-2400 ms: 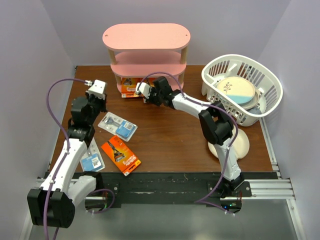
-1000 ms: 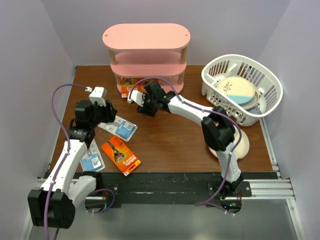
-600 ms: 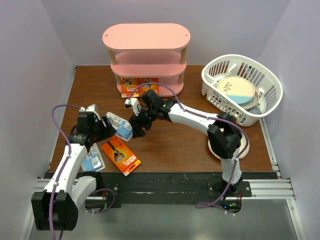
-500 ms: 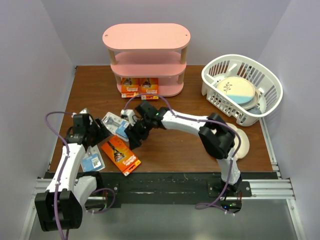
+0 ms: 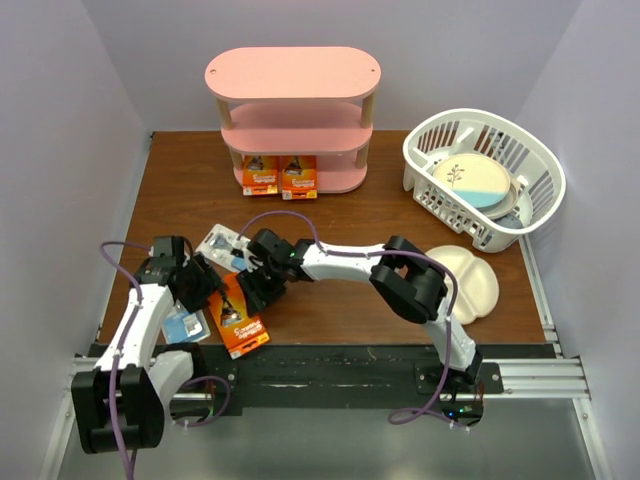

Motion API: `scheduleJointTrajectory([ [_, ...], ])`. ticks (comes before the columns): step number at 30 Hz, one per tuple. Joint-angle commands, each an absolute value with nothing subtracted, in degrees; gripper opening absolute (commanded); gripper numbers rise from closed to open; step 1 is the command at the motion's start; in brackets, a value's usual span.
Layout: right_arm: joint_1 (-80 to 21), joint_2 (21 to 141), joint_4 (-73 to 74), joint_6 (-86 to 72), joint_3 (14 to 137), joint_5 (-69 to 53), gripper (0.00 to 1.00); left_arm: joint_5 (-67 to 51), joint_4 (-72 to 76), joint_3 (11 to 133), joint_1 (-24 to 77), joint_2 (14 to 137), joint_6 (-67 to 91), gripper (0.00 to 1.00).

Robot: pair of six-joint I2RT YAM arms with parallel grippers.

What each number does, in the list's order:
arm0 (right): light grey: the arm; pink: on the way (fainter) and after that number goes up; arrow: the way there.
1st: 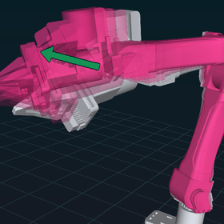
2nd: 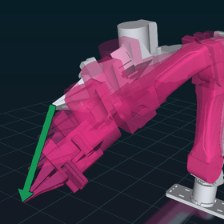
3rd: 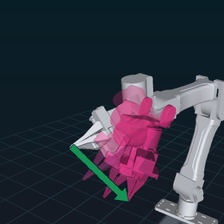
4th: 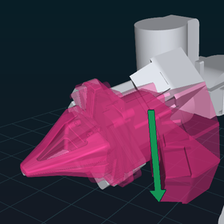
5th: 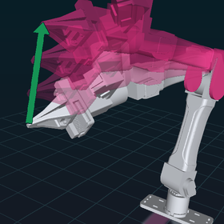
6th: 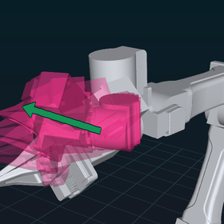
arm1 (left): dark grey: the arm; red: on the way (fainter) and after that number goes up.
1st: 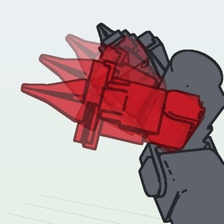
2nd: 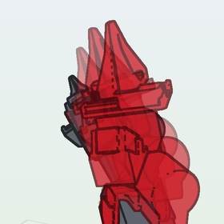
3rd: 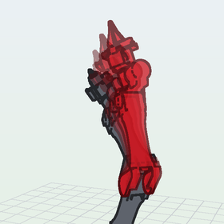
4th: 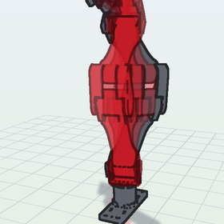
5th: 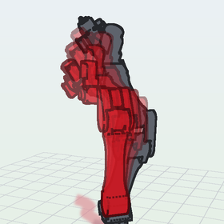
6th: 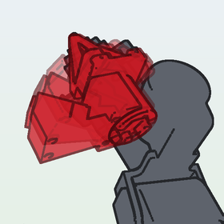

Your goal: Place and organize the shaving razors onto the shelf

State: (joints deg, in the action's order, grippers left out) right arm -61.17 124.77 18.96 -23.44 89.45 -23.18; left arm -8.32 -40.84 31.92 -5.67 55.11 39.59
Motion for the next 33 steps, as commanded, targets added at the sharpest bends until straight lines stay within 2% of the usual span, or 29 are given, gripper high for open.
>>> scheduleJointTrajectory([
  [1, -59.42, 125.69, 23.73, -28.56, 85.88, -9.95, 0.41, -11.95, -38.06, 28.57, -6.06, 57.13, 42.89, 0.65],
  [4, -57.67, 124.46, 25.4, -29.44, 82.54, -7.74, 0.33, -12.48, -36.57, 27.43, -6.06, 58.09, 42.98, 0.63],
  [10, -51.87, 120.24, 26.89, -28.74, 75.59, -7.03, 0.28, -17.49, -27.35, 24.17, -4.58, 62.84, 42.8, 0.55],
  [19, -42.81, 110.32, 27.42, -24.17, 65.31, -6.42, 0.25, -21.53, -12.34, 24.35, 5.88, 66.27, 43.15, 0.53],
  [24, -37.46, 105.13, 26.46, -21.89, 58.81, -5.98, 0.25, -25.48, -12.91, 29.25, 6.42, 69.25, 43.07, 0.5],
  [26, -36.04, 102.32, 24.1, -20.66, 56.44, -9.73, 0.27, -23.83, -18.0, 31.28, 7.03, 68.73, 41.15, 0.5],
  [27, -35.08, 101.35, 22.69, -19.26, 55.56, -12.45, 0.36, -22.86, -19.84, 32.51, 7.21, 67.95, 40.7, 0.5],
  [28, -34.81, 100.55, 21.02, -18.29, 54.76, -20.75, 0.41, -21.98, -23.6, 32.87, 7.21, 67.42, 40.52, 0.51],
  [31, -34.72, 98.88, 15.56, -14.5, 53.53, -30.91, 0.55, -17.5, -31.43, 34.45, 7.21, 65.22, 40.69, 0.53],
  [33, -34.8, 99.14, 12.93, -15.9, 53.0, -36.54, 0.6, -13.98, -34.18, 34.72, 7.21, 62.94, 40.69, 0.58],
])
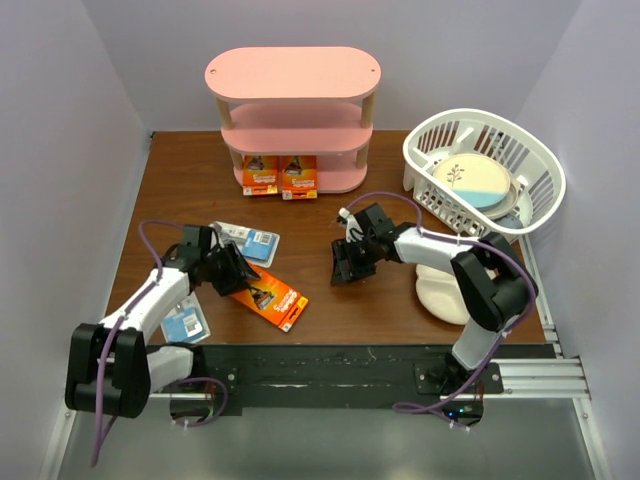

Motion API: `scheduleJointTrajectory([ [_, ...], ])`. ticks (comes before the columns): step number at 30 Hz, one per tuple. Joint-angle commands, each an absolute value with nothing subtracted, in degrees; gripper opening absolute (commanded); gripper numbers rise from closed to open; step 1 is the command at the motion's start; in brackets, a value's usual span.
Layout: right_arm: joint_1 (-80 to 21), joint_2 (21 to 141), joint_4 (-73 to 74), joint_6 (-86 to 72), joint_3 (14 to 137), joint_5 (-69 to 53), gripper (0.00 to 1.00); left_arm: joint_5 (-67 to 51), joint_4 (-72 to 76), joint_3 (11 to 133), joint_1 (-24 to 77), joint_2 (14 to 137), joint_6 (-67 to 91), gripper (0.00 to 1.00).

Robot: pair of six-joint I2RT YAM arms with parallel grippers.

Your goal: Place and organize the shaving razors onto the shelf

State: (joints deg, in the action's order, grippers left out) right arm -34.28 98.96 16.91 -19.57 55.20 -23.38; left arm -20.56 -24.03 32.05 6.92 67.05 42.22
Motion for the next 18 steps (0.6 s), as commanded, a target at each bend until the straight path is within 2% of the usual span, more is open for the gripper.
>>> scheduleJointTrajectory([
  [1, -35.07, 99.58, 11.88, -16.26, 53.0, -37.78, 0.62, -13.19, -35.76, 34.54, 7.12, 62.41, 40.95, 0.62],
  [9, -41.12, 107.83, 9.49, -16.96, 57.82, -43.15, 0.62, -14.5, -32.71, 26.21, 4.48, 61.43, 42.45, 0.63],
  [14, -42.89, 113.55, 8.17, -18.45, 61.86, -44.29, 0.58, -15.91, -24.44, 23.82, 4.48, 62.84, 43.24, 0.61],
  [18, -43.85, 116.01, 8.35, -18.11, 63.89, -44.82, 0.51, -16.26, -20.22, 21.8, 4.48, 64.33, 43.33, 0.59],
])
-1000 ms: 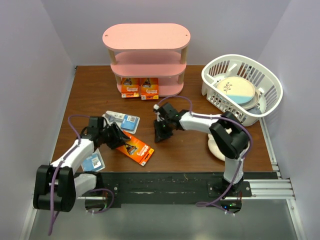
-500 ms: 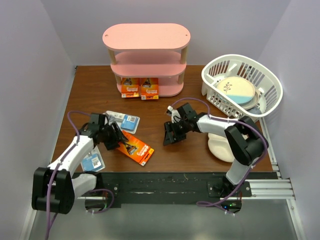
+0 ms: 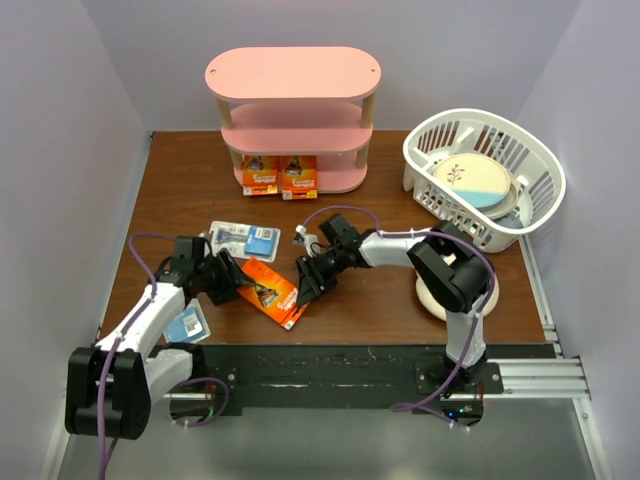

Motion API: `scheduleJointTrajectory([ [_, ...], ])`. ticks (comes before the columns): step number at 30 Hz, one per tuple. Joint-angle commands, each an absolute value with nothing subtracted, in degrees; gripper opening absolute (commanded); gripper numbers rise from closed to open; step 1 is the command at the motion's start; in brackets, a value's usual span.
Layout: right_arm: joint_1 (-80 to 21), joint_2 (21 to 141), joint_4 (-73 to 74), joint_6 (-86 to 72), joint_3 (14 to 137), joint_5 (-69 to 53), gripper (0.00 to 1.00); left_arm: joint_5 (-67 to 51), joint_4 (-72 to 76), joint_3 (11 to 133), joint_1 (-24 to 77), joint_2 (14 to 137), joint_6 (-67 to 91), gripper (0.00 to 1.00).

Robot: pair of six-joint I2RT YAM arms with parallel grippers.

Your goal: Place and organize the shaving razors onto the shelf

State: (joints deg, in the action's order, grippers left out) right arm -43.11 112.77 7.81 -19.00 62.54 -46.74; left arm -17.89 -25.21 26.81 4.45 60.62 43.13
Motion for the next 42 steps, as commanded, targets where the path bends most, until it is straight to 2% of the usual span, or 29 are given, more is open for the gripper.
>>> scheduleJointTrajectory([
  [1, -43.94, 116.28, 8.44, -18.11, 64.16, -45.43, 0.49, -16.26, -19.78, 21.62, 4.48, 64.34, 43.33, 0.59],
  [8, -44.91, 115.49, 7.91, -18.28, 63.11, -45.0, 0.35, -15.64, -19.51, 21.18, 4.48, 63.46, 43.24, 0.59],
  [10, -45.0, 114.87, 7.82, -18.46, 62.84, -44.3, 0.28, -15.73, -19.08, 21.01, 4.48, 63.54, 43.24, 0.59],
  [14, -44.91, 114.35, 6.86, -20.12, 61.62, -43.77, 0.0, -15.21, -18.81, 21.44, 4.39, 62.41, 42.89, 0.59],
  [23, -39.21, 101.1, 10.19, -17.33, 58.01, -47.54, 0.0, -18.37, -18.99, 26.71, 3.17, 55.81, 34.81, 0.59],
  [29, -35.08, 92.21, 10.81, -14.68, 56.51, -49.57, 0.0, -21.18, -18.37, 32.5, 2.46, 56.6, 27.69, 0.57],
  [38, -26.73, 91.14, 17.66, -0.73, 61.96, -50.98, 0.0, -24.52, -15.47, 42.01, 2.46, 64.24, 23.38, 0.56],
  [42, -23.12, 93.25, 17.84, -0.26, 64.42, -51.85, 0.0, -24.79, -14.85, 44.91, 2.46, 66.79, 22.59, 0.54],
])
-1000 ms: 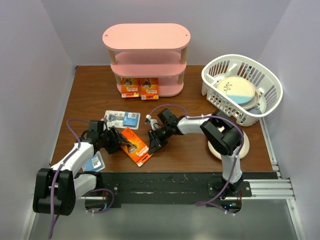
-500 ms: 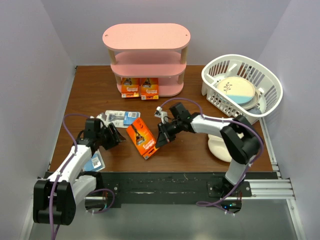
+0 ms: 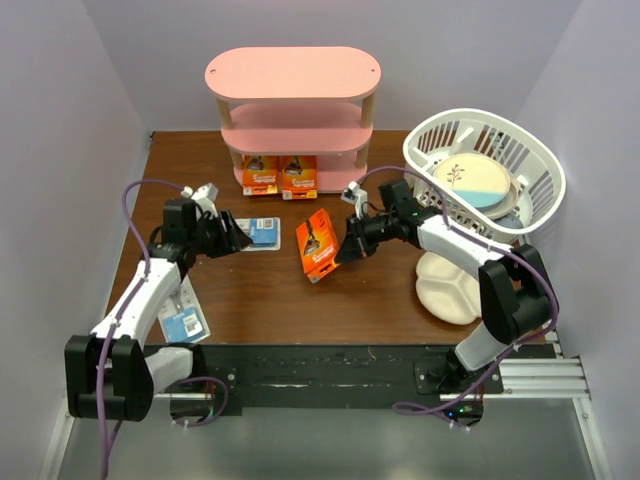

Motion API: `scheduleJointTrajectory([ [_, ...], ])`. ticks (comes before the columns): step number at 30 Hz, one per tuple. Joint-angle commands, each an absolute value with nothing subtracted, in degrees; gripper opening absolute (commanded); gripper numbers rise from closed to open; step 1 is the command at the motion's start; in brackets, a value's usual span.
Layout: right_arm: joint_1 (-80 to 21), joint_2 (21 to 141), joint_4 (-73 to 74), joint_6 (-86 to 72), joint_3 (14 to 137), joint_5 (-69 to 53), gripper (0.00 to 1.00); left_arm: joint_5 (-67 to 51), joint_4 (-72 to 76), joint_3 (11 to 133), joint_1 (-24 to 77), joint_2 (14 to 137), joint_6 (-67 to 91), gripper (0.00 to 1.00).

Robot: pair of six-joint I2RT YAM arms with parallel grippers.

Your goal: Place and organize the shaving razors onto the shelf

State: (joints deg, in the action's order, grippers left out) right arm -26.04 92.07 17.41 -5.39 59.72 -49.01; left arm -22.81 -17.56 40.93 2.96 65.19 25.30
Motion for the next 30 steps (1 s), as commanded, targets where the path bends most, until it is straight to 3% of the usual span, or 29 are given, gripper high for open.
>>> scheduleJointTrajectory([
  [1, -22.42, 94.3, 17.41, -0.35, 65.47, -52.03, 0.0, -24.87, -14.77, 45.52, 2.46, 67.49, 21.98, 0.54],
  [30, -10.46, 109.69, 12.57, -5.53, 85.34, -52.65, 0.0, -25.31, -9.75, 45.61, 2.37, 72.51, 18.55, 0.52],
])
